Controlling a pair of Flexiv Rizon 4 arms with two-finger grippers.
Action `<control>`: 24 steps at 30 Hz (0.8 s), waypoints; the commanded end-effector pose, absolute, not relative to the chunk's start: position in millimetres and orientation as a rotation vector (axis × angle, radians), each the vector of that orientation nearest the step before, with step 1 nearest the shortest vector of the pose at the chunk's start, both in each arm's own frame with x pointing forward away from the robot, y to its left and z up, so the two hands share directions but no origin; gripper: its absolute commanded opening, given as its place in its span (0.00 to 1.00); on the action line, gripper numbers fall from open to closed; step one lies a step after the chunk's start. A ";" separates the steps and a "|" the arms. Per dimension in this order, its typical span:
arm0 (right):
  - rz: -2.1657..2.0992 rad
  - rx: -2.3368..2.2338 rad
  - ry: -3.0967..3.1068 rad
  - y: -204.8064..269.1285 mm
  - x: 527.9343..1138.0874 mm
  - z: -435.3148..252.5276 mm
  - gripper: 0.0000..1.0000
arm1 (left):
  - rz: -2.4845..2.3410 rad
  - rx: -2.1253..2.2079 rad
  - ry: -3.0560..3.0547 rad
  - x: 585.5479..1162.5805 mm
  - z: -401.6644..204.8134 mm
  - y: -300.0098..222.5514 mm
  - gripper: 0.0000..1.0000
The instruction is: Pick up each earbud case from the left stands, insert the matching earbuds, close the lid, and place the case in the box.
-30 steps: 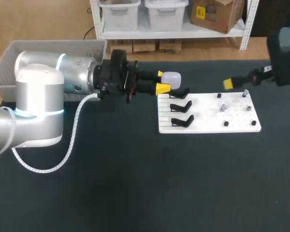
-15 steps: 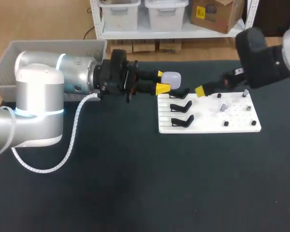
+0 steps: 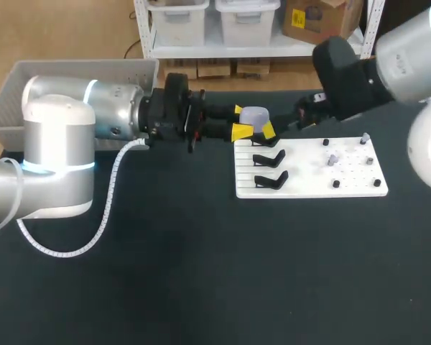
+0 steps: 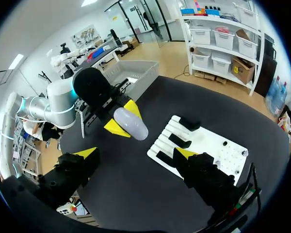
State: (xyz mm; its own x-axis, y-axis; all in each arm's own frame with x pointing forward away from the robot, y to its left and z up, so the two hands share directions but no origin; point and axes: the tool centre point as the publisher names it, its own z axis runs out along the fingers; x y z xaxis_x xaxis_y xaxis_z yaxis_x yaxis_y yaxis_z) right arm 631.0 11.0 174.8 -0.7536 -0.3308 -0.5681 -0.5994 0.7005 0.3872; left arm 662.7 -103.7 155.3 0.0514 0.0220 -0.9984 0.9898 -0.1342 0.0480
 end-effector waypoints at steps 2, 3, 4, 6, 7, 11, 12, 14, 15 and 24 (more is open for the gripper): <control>0.840 -0.727 2.451 16.3 646.2 169.1 1.00 | -1.256 1.348 1.122 662.8 154.6 -103.5 0.00; 0.825 -0.722 2.455 16.2 647.9 168.1 1.00 | -1.256 1.348 1.122 662.8 154.6 -103.5 0.00; 0.832 -0.709 2.455 15.5 649.3 166.3 1.00 | -1.256 1.348 1.122 662.8 154.6 -103.5 0.00; 0.827 -0.701 2.458 14.5 651.8 164.2 1.00 | -1.256 1.348 1.122 662.8 154.6 -103.5 0.00; 0.827 -0.698 2.459 14.3 652.4 163.6 1.00 | -1.256 1.348 1.122 662.8 154.6 -103.5 0.00; 0.824 -0.692 2.465 15.5 655.5 160.7 1.00 | -1.256 1.348 1.122 662.8 154.6 -103.5 0.00; 0.824 -0.691 2.466 15.1 656.1 160.1 1.00 | -1.256 1.348 1.122 662.8 154.6 -103.5 0.00; 0.826 -0.686 2.466 15.3 657.8 159.5 1.00 | -1.256 1.348 1.122 662.8 154.6 -103.5 0.00; 0.826 -0.685 2.467 15.5 658.4 159.5 1.00 | -1.256 1.348 1.122 662.8 154.6 -103.5 0.00; 0.811 -0.677 2.476 14.9 663.5 158.7 1.00 | -1.256 1.348 1.122 662.8 154.6 -103.5 0.00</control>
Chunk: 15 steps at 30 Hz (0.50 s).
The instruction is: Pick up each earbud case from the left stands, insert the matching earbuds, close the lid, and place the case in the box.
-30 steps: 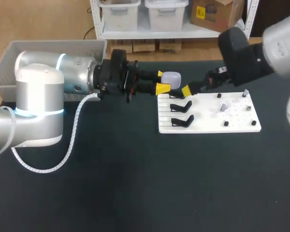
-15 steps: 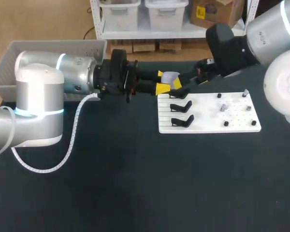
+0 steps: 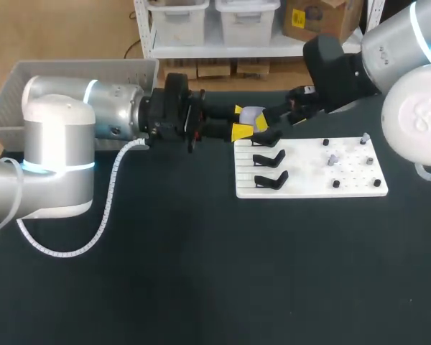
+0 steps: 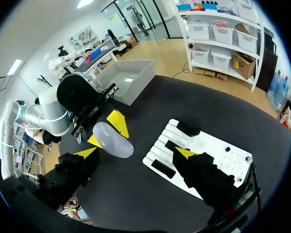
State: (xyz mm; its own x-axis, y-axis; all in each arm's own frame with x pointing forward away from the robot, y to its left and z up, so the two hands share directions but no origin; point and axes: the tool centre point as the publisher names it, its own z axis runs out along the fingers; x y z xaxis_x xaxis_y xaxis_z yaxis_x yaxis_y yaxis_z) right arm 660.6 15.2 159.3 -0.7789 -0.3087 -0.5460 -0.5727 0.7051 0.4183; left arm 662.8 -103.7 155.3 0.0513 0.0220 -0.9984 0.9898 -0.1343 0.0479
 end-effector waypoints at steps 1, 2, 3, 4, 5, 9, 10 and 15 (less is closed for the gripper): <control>0.804 -0.667 2.478 14.5 664.3 158.6 1.00 | -1.256 1.348 1.122 662.8 154.6 -103.5 0.00; 0.801 -0.663 2.477 14.1 664.8 159.0 1.00 | -1.256 1.348 1.122 662.8 154.6 -103.5 0.00; 0.797 -0.659 2.477 13.9 665.3 159.6 1.00 | -1.256 1.348 1.122 662.8 154.6 -103.5 0.00; 0.792 -0.655 2.476 13.7 666.0 160.3 1.00 | -1.256 1.348 1.122 662.8 154.6 -103.5 0.00; 0.790 -0.651 2.472 13.5 666.7 161.7 1.00 | -1.256 1.348 1.122 662.8 154.6 -103.5 0.00; 0.771 -0.643 2.456 12.4 669.0 169.0 1.00 | -1.256 1.348 1.122 662.8 154.6 -103.5 0.00; 0.765 -0.643 2.452 12.2 668.9 171.3 1.00 | -1.256 1.348 1.122 662.8 154.6 -103.5 0.00; 0.690 -0.631 2.389 3.6 669.1 188.1 1.00 | -1.256 1.348 1.122 662.8 154.6 -103.5 0.00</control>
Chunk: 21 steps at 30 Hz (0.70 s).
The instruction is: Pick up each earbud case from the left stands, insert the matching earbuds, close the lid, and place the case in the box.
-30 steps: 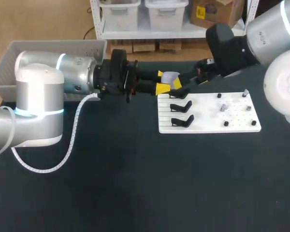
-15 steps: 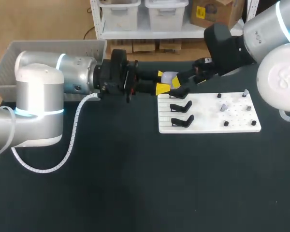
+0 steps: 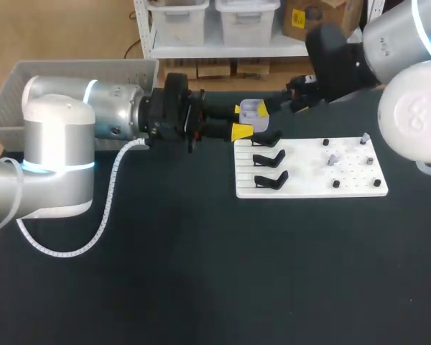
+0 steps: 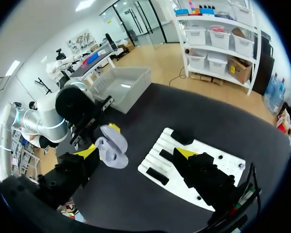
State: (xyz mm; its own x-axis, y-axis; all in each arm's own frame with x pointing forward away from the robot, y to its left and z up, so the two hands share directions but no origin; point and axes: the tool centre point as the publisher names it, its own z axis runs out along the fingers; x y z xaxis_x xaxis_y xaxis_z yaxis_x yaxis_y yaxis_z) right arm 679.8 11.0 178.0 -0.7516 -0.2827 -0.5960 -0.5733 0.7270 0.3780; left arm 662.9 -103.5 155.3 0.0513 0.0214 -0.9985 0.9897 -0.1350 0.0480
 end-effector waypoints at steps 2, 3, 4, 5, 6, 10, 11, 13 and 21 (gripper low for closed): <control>0.606 -0.634 2.361 -2.5 667.4 196.5 1.00 | -1.256 1.348 1.122 662.8 154.6 -103.5 0.00; 0.557 -0.632 2.360 -6.2 666.7 200.1 1.00 | -1.256 1.348 1.122 662.8 154.6 -103.5 0.00; 0.505 -0.633 2.357 -10.0 665.8 203.2 1.00 | -1.256 1.348 1.122 662.8 154.6 -103.5 0.00; 0.447 -0.637 2.363 -13.5 664.8 205.7 1.00 | -1.256 1.348 1.122 662.8 154.6 -103.5 0.00; 0.377 -0.639 2.381 -18.2 664.3 206.9 1.00 | -1.256 1.348 1.122 662.8 154.6 -103.5 0.00; 0.175 -0.640 2.445 -37.5 661.4 204.6 1.00 | -1.256 1.348 1.122 662.8 154.6 -103.5 0.00; 0.145 -0.636 2.458 -41.9 660.0 203.4 1.00 | -1.256 1.348 1.122 662.8 154.6 -103.5 0.00; 0.097 -0.623 2.485 -50.3 656.4 201.0 1.00 | -1.256 1.348 1.122 662.8 154.6 -103.5 0.00; -0.078 -0.614 2.618 -79.6 658.4 179.2 1.00 | -1.256 1.348 1.122 662.8 154.6 -103.5 0.00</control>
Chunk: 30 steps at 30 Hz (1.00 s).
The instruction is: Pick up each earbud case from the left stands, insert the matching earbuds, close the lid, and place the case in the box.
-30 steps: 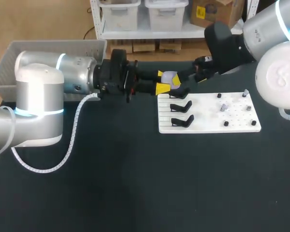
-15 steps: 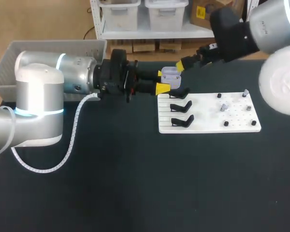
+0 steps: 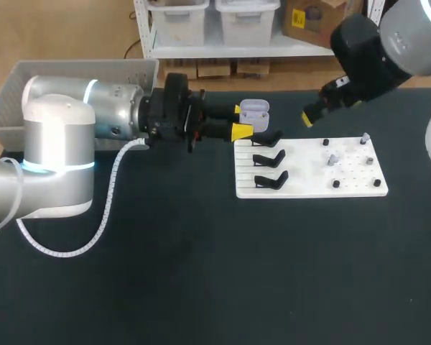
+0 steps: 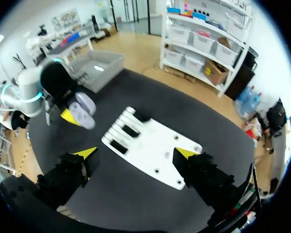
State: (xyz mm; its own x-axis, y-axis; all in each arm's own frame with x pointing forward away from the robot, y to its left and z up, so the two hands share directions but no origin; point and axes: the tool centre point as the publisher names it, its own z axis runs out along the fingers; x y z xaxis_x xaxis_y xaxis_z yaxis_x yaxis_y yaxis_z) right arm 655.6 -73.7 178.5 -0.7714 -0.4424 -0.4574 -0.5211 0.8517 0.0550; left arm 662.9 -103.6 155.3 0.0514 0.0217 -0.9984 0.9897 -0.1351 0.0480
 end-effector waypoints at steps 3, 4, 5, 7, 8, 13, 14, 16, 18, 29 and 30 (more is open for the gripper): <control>-0.132 -0.626 2.670 -90.5 665.0 165.2 1.00 | -1.256 1.348 1.122 662.8 154.6 -103.5 0.00; -0.143 -0.632 2.688 -94.4 668.1 160.2 1.00 | -1.256 1.348 1.122 662.8 154.6 -103.5 0.00; -0.156 -0.642 2.699 -97.8 670.8 155.8 1.00 | -1.256 1.348 1.122 662.8 154.6 -103.5 0.00; -0.163 -0.655 2.724 -106.2 677.1 145.7 1.00 | -1.256 1.348 1.122 662.8 154.6 -103.5 0.00; -0.169 -0.661 2.736 -110.8 680.1 140.7 1.00 | -1.256 1.348 1.122 662.8 154.6 -103.5 0.00; -0.115 -0.616 2.766 -131.4 690.6 121.1 1.00 | -1.256 1.348 1.122 662.8 154.6 -103.5 0.00; -0.089 -0.585 2.762 -133.7 691.6 120.3 1.00 | -1.256 1.348 1.122 662.8 154.6 -103.5 0.00; -0.066 -0.556 2.748 -135.7 692.0 121.3 1.00 | -1.256 1.348 1.122 662.8 154.6 -103.5 0.00; -0.066 -0.556 2.748 -135.7 692.0 121.3 1.00 | -1.256 1.348 1.122 662.8 154.6 -103.5 0.00; -0.066 -0.556 2.748 -135.7 692.0 121.3 1.00 | -1.256 1.348 1.122 662.8 154.6 -103.5 0.00; -0.066 -0.556 2.748 -135.7 692.0 121.3 1.00 | -1.256 1.348 1.122 662.8 154.6 -103.5 0.00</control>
